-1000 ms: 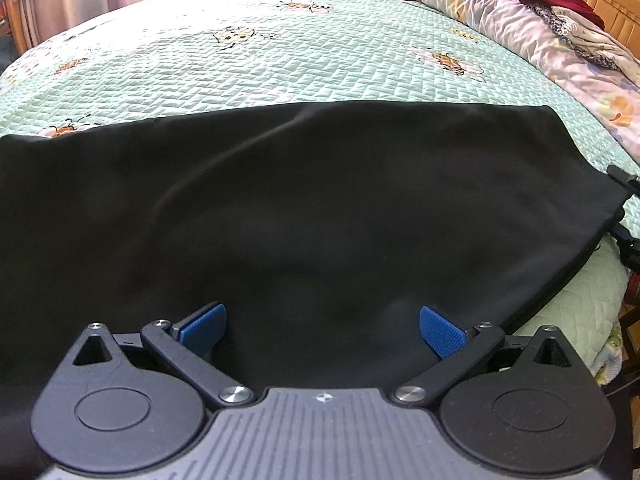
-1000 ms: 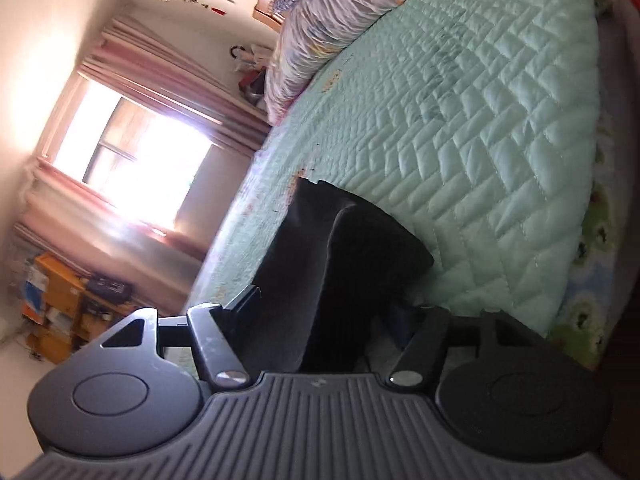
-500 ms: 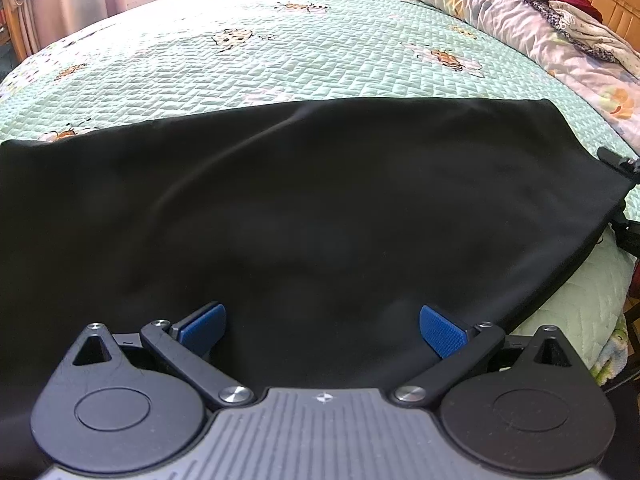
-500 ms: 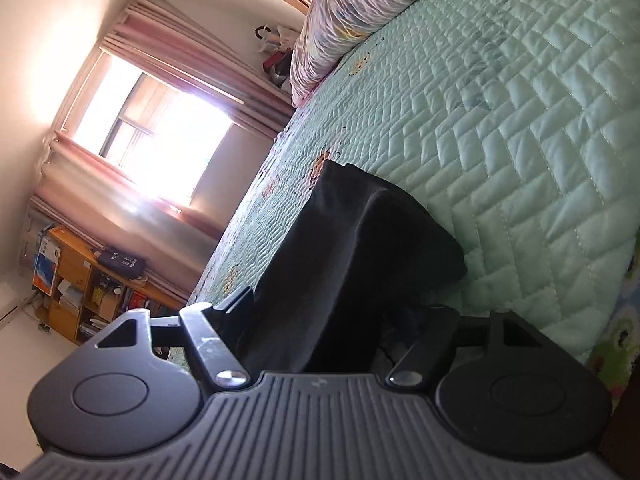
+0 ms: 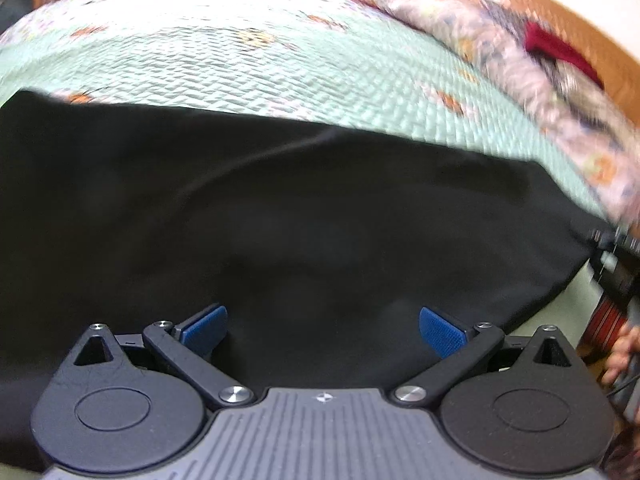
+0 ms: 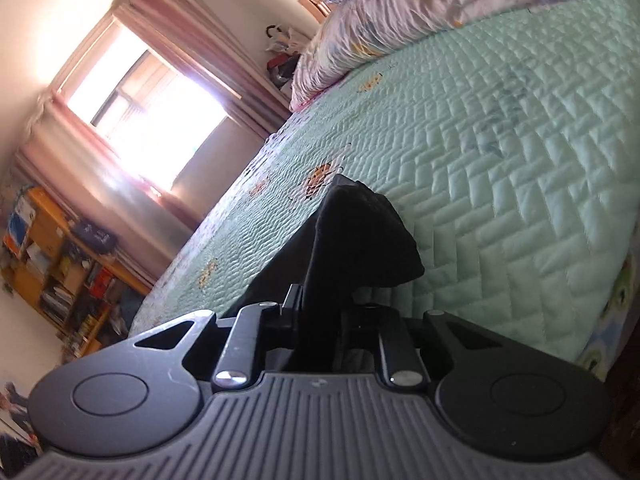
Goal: Fold clothes
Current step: 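Lift the gripped trouser leg end upward with the right gripper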
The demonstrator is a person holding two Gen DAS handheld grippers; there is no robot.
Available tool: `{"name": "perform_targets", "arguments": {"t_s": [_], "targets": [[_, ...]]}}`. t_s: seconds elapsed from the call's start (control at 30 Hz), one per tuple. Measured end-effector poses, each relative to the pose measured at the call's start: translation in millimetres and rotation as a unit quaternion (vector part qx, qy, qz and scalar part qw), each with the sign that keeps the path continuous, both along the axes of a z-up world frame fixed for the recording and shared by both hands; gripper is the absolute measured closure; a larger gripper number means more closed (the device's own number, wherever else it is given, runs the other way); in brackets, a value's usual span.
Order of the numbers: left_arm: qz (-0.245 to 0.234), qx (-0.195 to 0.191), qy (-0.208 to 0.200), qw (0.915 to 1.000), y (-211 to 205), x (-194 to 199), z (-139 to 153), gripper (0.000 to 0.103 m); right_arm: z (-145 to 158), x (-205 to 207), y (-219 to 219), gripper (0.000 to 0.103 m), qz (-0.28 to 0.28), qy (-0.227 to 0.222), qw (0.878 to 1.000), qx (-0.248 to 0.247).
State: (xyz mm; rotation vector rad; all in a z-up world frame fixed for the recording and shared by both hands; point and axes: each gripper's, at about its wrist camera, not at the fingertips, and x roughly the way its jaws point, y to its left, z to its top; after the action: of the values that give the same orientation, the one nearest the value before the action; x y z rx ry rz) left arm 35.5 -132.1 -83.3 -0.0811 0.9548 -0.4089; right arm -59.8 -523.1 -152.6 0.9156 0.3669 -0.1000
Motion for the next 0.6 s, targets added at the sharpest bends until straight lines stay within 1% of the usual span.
{"name": "perform_targets", "arguments": {"t_s": [0.1, 0.2, 0.27, 0.4, 0.53, 0.6], "targets": [[0.022, -0.018, -0.005, 0.9996, 18.8, -2.9, 7.2, 0.001, -7.0, -4.5, -6.0, 0.085, -0.009, -0.004, 0.999, 0.048], [0.038, -0.037, -0.012, 0.9986, 38.3, -6.1, 15.1, 0.001, -3.3, -10.0, -6.7, 0.087, -0.014, -0.02, 0.997, 0.073], [0.046, -0.045, -0.019, 0.9977, 50.4, -7.3, 20.7, 0.001, 8.6, -9.3, -0.9, 0.088, -0.01, -0.029, 0.998, 0.059], [0.068, -0.054, -0.026, 0.9959, 71.4, -10.0, 27.1, 0.001, 38.6, -1.8, 21.8, 0.088, 0.011, -0.045, 0.999, 0.011], [0.093, -0.064, -0.025, 0.9933, 92.3, -14.3, 29.3, 0.001, 56.3, 4.7, 42.3, 0.088, 0.033, -0.058, 0.998, -0.009], [0.102, -0.066, -0.027, 0.9923, 102.2, -17.0, 29.5, 0.001, 59.5, 7.5, 47.3, 0.088, 0.04, -0.057, 0.998, -0.01]]}}
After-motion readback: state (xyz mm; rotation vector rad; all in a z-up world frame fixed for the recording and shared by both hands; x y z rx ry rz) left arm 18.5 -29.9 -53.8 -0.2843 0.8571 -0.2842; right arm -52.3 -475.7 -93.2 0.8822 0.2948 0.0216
